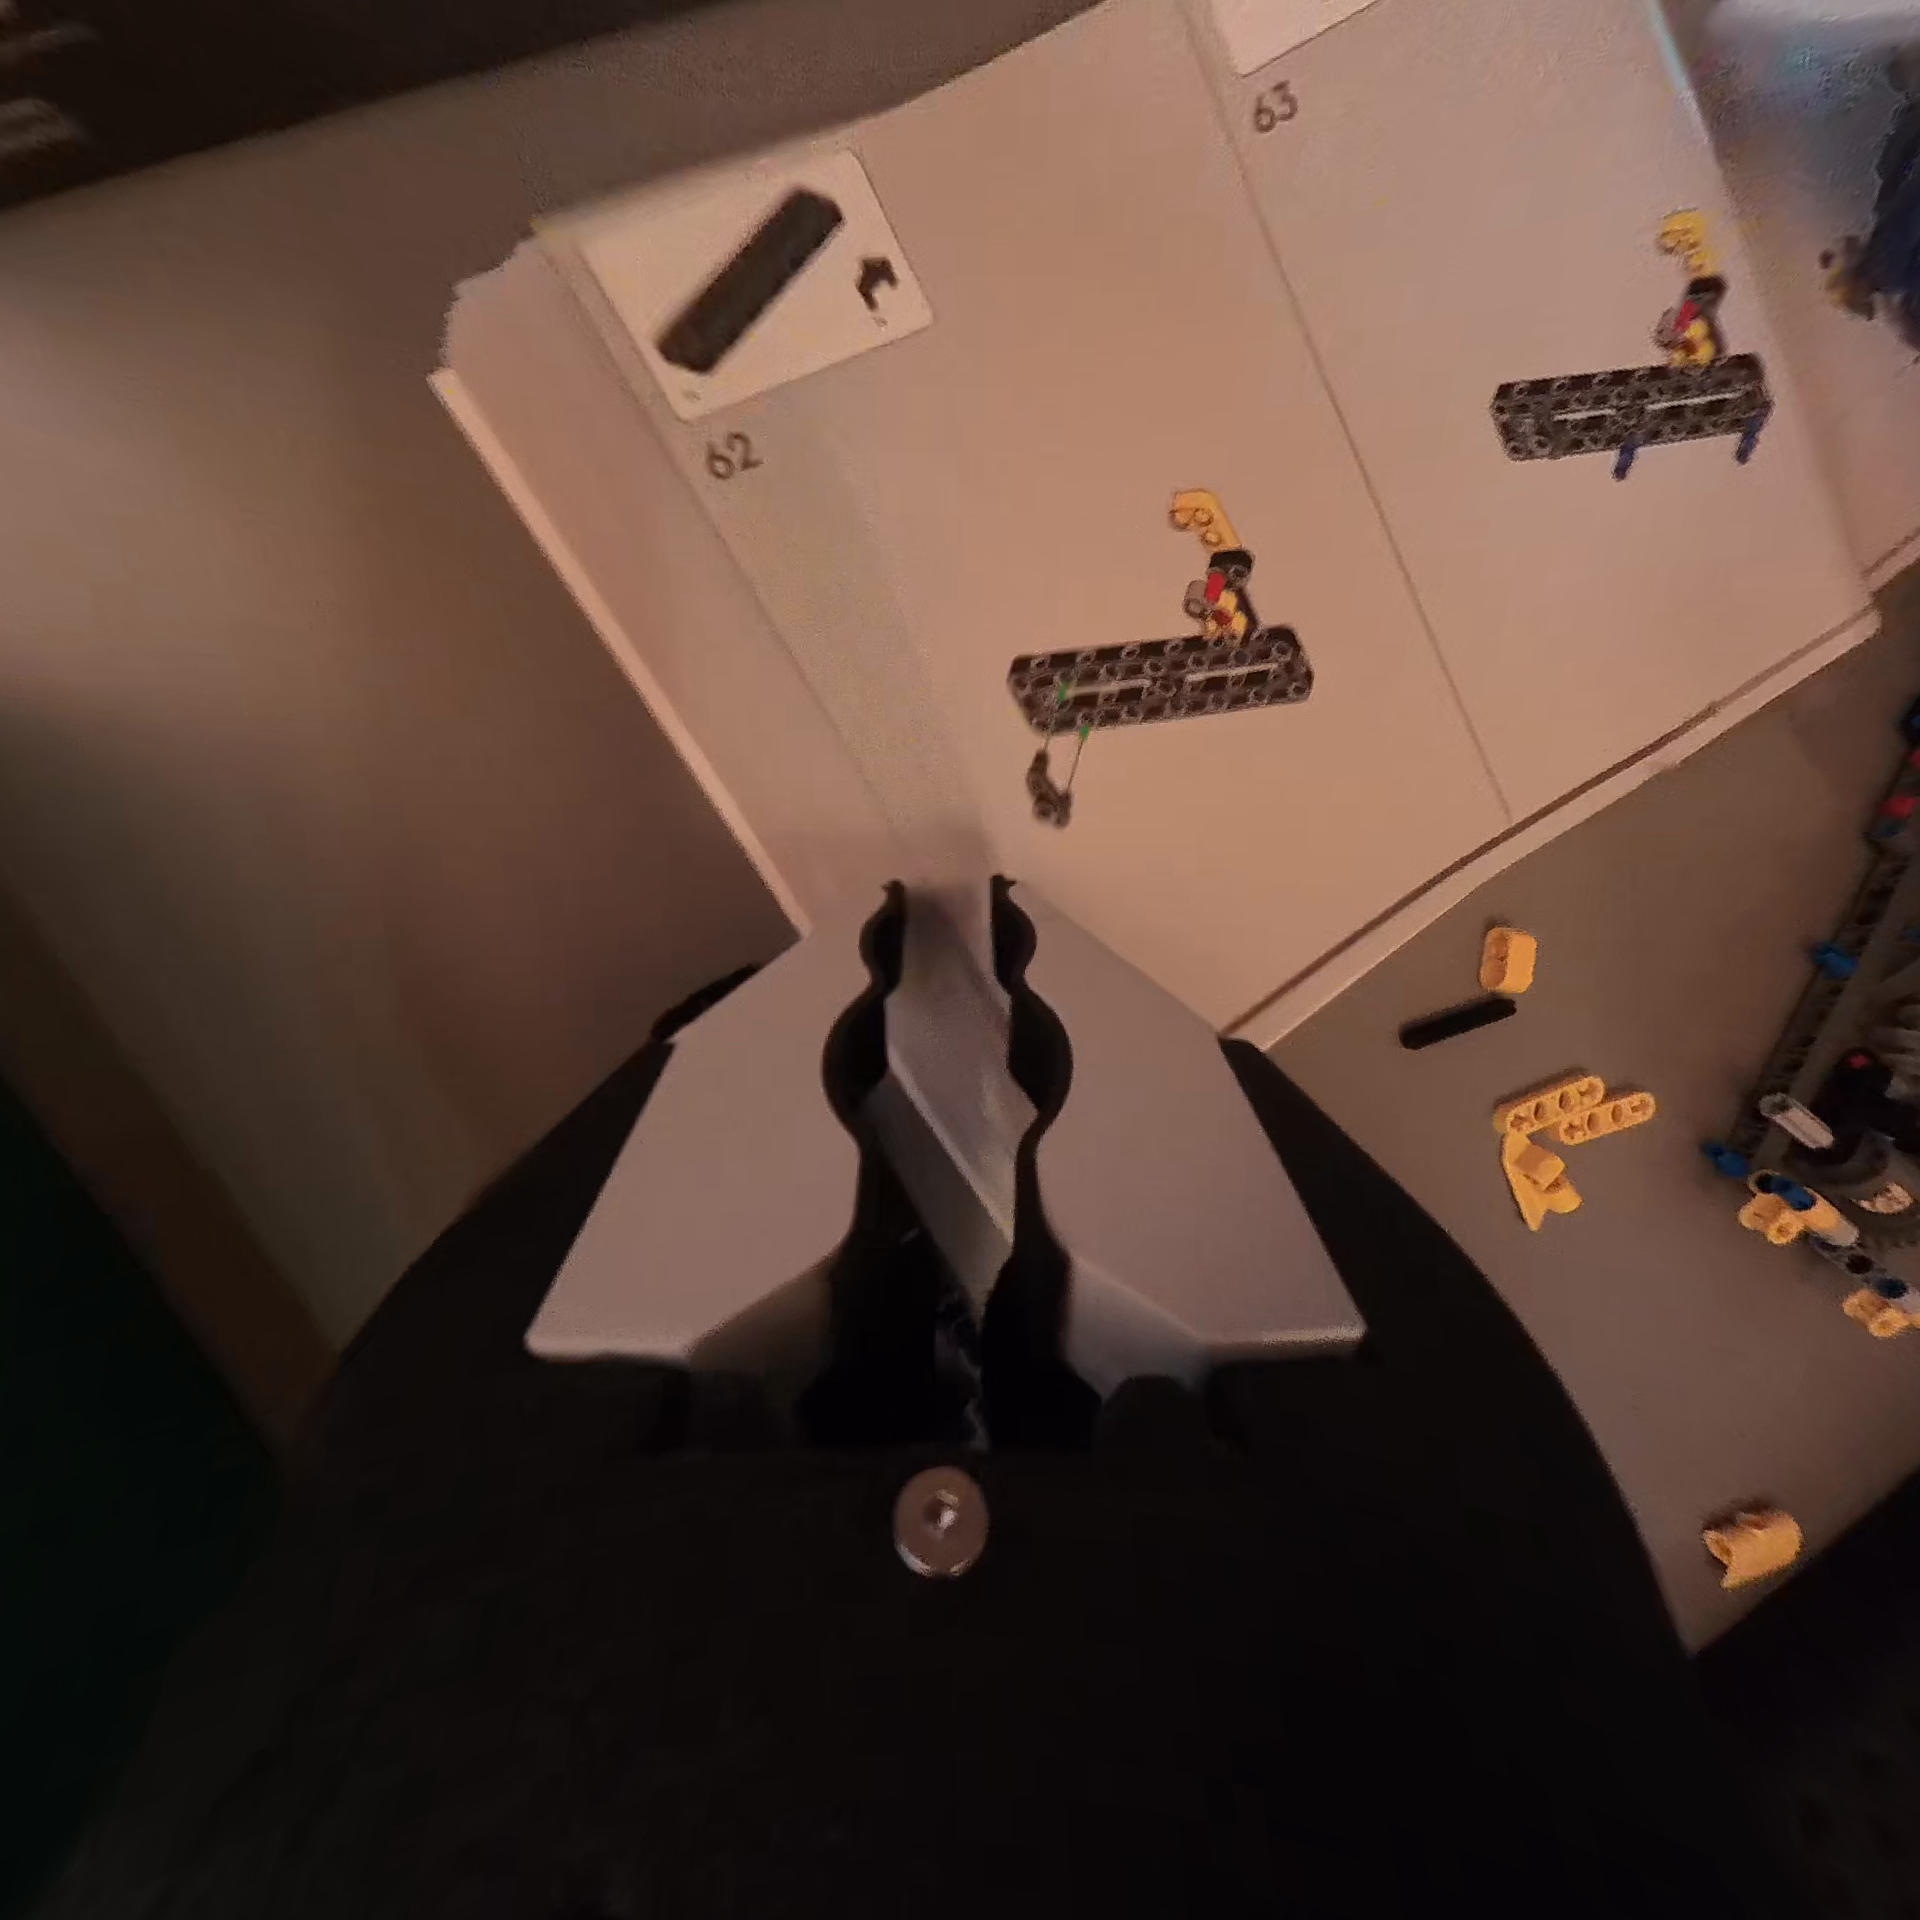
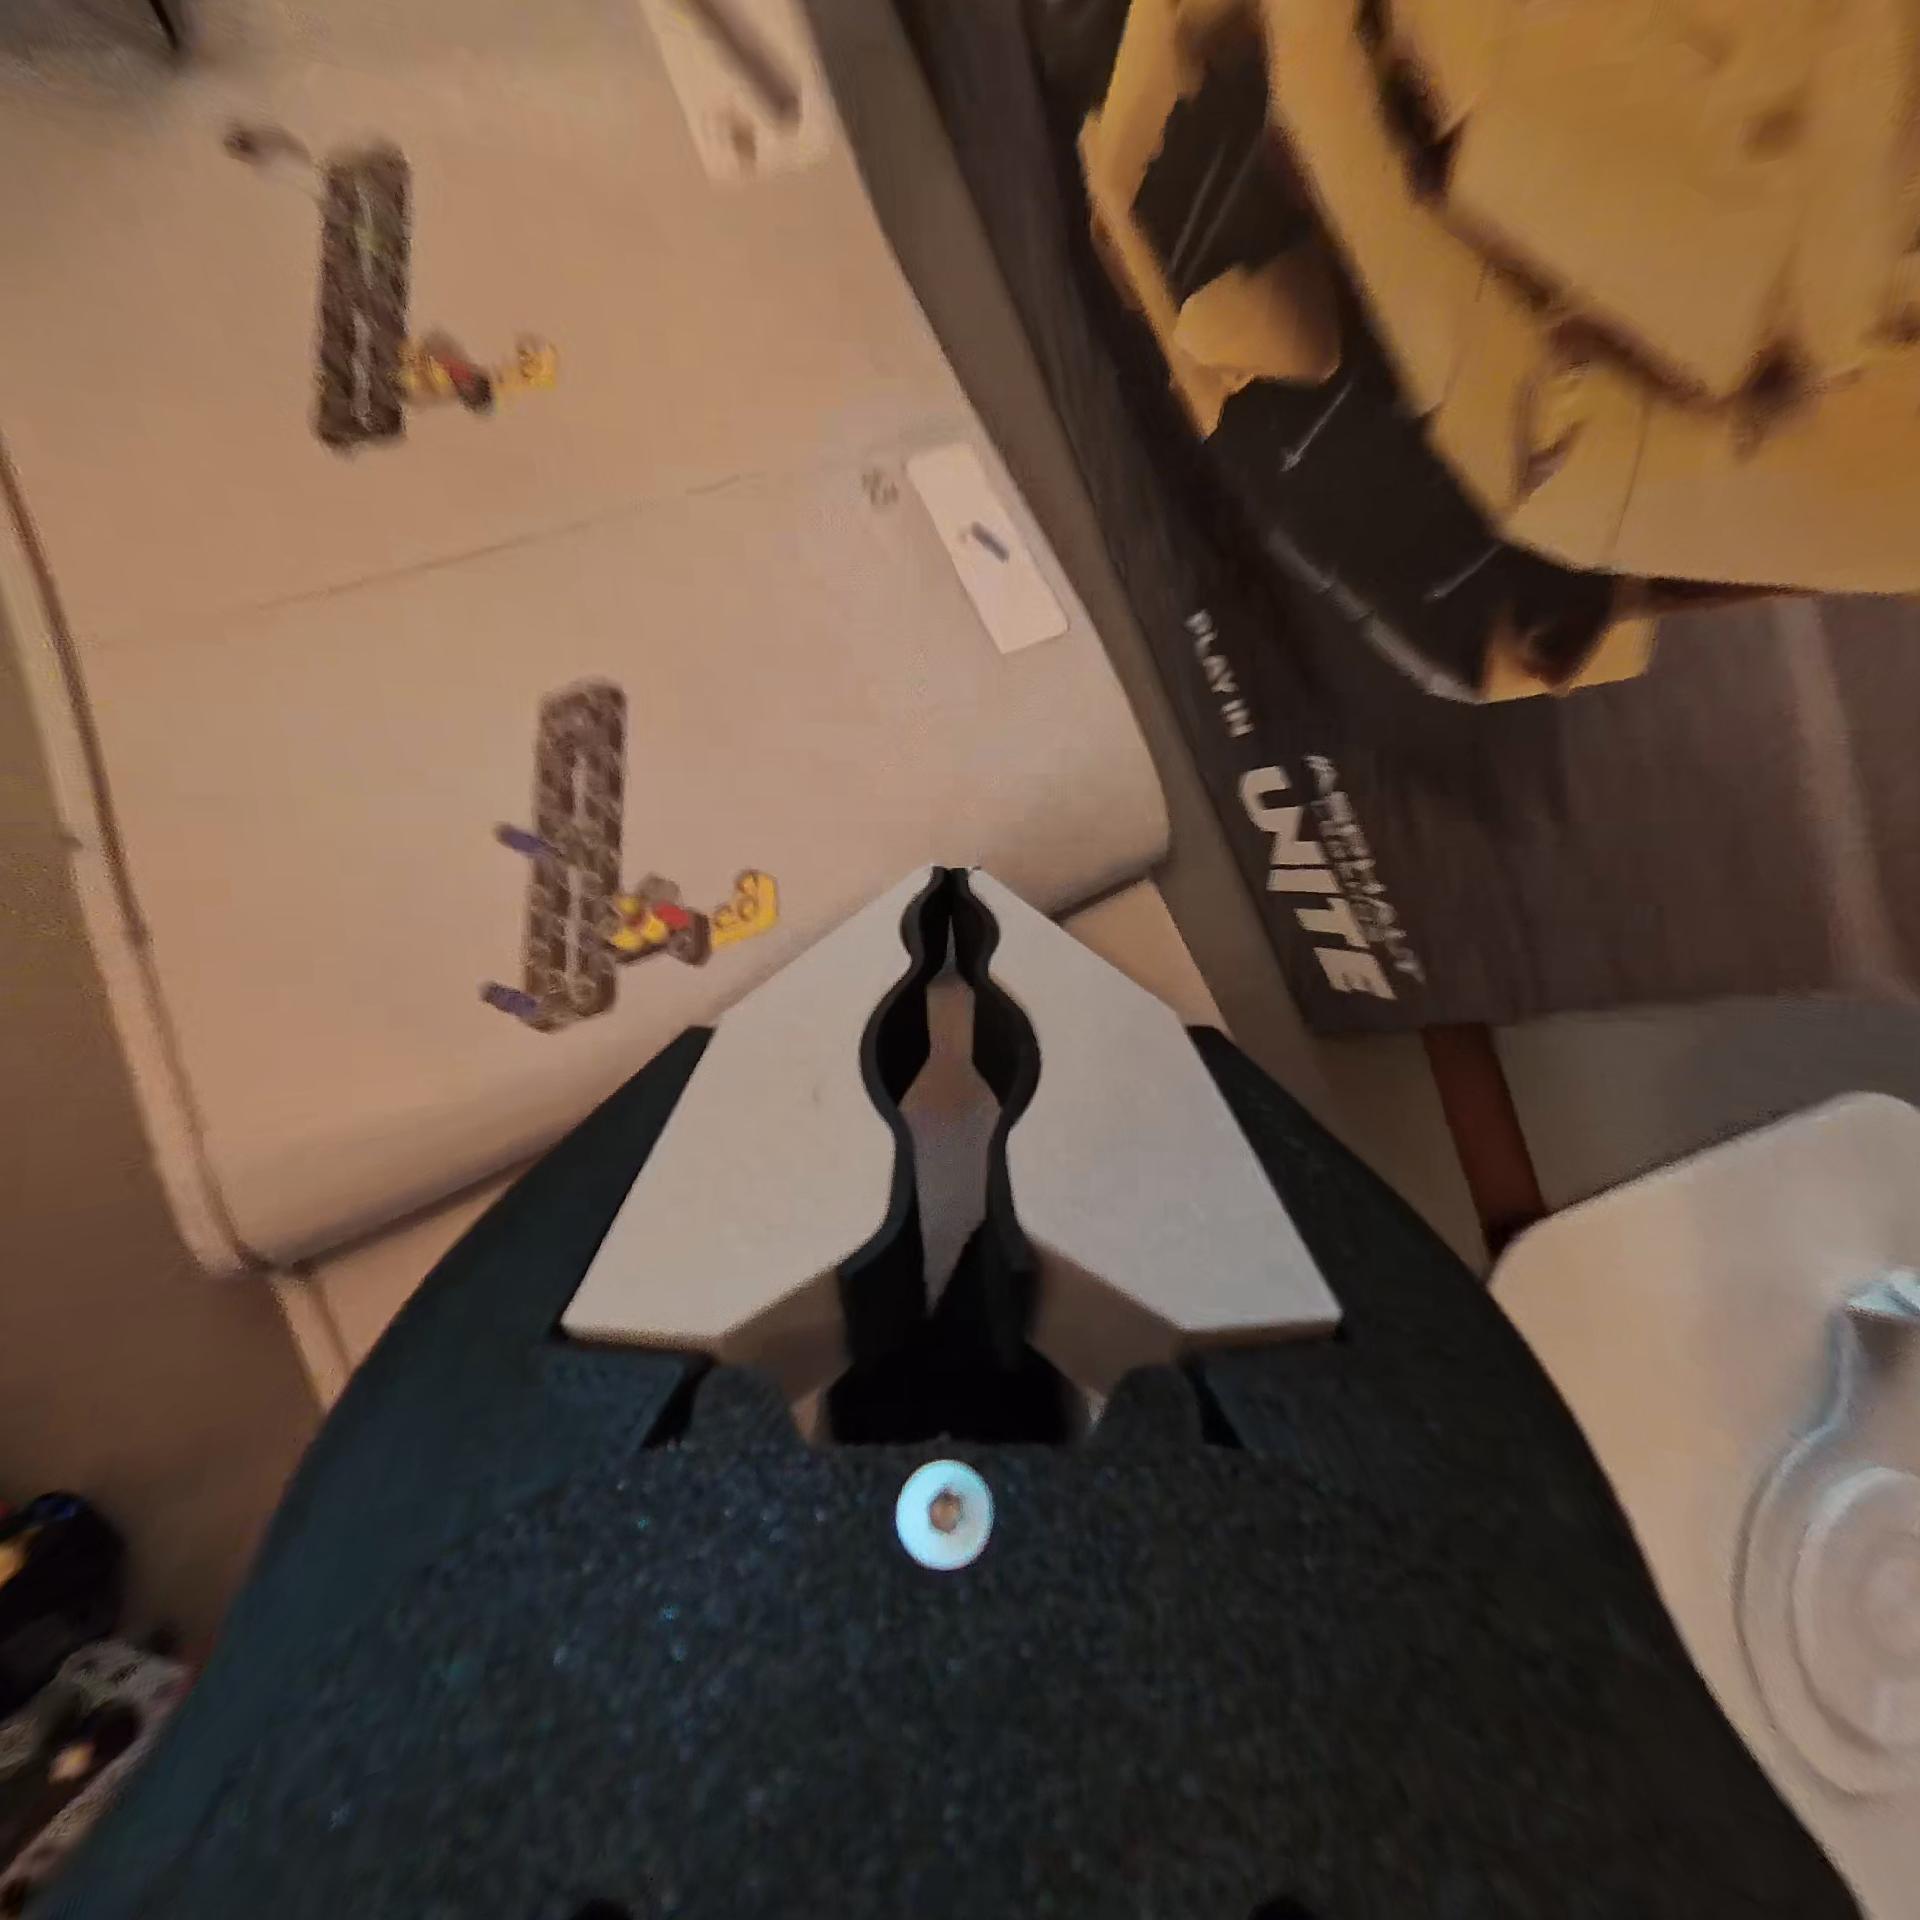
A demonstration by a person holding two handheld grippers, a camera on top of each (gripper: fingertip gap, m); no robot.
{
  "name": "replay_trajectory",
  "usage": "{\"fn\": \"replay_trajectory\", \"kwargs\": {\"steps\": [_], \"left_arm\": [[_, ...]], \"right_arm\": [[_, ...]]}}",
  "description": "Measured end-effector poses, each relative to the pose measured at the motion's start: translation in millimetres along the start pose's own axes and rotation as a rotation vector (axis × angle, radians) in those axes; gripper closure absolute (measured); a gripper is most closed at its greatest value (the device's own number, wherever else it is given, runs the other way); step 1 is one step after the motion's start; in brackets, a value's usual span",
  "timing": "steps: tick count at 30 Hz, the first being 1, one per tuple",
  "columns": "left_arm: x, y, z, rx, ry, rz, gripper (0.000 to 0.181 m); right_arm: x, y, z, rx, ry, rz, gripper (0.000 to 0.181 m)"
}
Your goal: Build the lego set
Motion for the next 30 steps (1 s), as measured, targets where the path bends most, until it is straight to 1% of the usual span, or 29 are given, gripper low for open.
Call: {"fn": "replay_trajectory", "kwargs": {"steps": [1, 2, 4, 6, 7, 8, 10, 12, 13, 15, 17, 19, 22, 23, 25, 27, 30], "left_arm": [[7.7, 1.1, 0.7, -0.009, -0.027, 0.023, 0.159], [19.6, 2.8, 3.3, -0.026, -0.048, 0.061, 0.158], [52.8, 12.1, 11.5, -0.071, -0.082, 0.177, 0.157], [85.6, 29.8, 14.3, -0.095, -0.151, 0.281, 0.157], [96.9, 41.9, 15.6, -0.102, -0.182, 0.311, 0.157], [103.3, 55.1, 16.3, -0.094, -0.210, 0.328, 0.157], [105.3, 77.2, 18.5, -0.032, -0.245, 0.344, 0.157], [97.9, 92.8, 26.8, 0.010, -0.203, 0.368, 0.157], [92.4, 97.7, 29.3, 0.024, -0.191, 0.386, 0.157], [78.9, 103.3, 28.0, 0.039, -0.205, 0.368, 0.156], [67.7, 100.3, 25.5, 0.049, -0.233, 0.349, 0.153], [60.5, 92.5, 22.3, 0.042, -0.264, 0.362, 0.153], [52.8, 77.0, 13.8, 0.050, -0.307, 0.373, 0.154], [49.2, 73.0, 11.1, 0.061, -0.307, 0.361, 0.154], [39.5, 67.8, 5.7, 0.079, -0.304, 0.307, 0.153], [31.4, 64.4, -1.9, 0.094, -0.341, 0.253, 0.153], [30.1, 57.3, -6.5, 0.104, -0.365, 0.260, 0.152]], "right_arm": [[15.8, -4.5, -0.4, -0.017, 0.053, 0.041, 0.181], [35.3, -7.5, -2.4, -0.046, 0.107, 0.083, 0.181], [79.4, -5.6, -16.6, -0.125, 0.180, 0.163, 0.176], [122.9, 7.8, -42.7, -0.225, 0.251, 0.244, 0.176], [141.9, 18.3, -59.3, -0.276, 0.289, 0.282, 0.177], [158.0, 30.4, -76.9, -0.329, 0.332, 0.312, 0.179], [181.9, 53.6, -110.9, -0.435, 0.435, 0.340, 0.179], [197.6, 71.0, -141.6, -0.486, 0.555, 0.331, 0.179], [202.6, 76.7, -155.4, -0.495, 0.607, 0.328, 0.179], [208.8, 85.8, -178.8, -0.515, 0.688, 0.316, 0.179], [210.7, 93.0, -197.1, -0.533, 0.725, 0.326, 0.179], [210.6, 98.5, -208.2, -0.564, 0.722, 0.346, 0.175], [217.4, 99.5, -205.2, -0.584, 0.738, 0.390, 0.172], [216.5, 102.3, -203.5, -0.592, 0.746, 0.402, 0.172], [212.1, 106.5, -200.5, -0.622, 0.706, 0.382, 0.166], [210.9, 106.3, -201.0, -0.630, 0.690, 0.400, 0.167], [211.1, 109.4, -199.8, -0.639, 0.699, 0.402, 0.168]]}}
Point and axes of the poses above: each gripper's, where its closed fingertips meet, x back along the fingers, y out of its underside, z = x × y across the jaws, the point moved 7 cm from there along x, back along the fingers, and after that the axes turned 15 degrees about x, right-handed, at the moved point
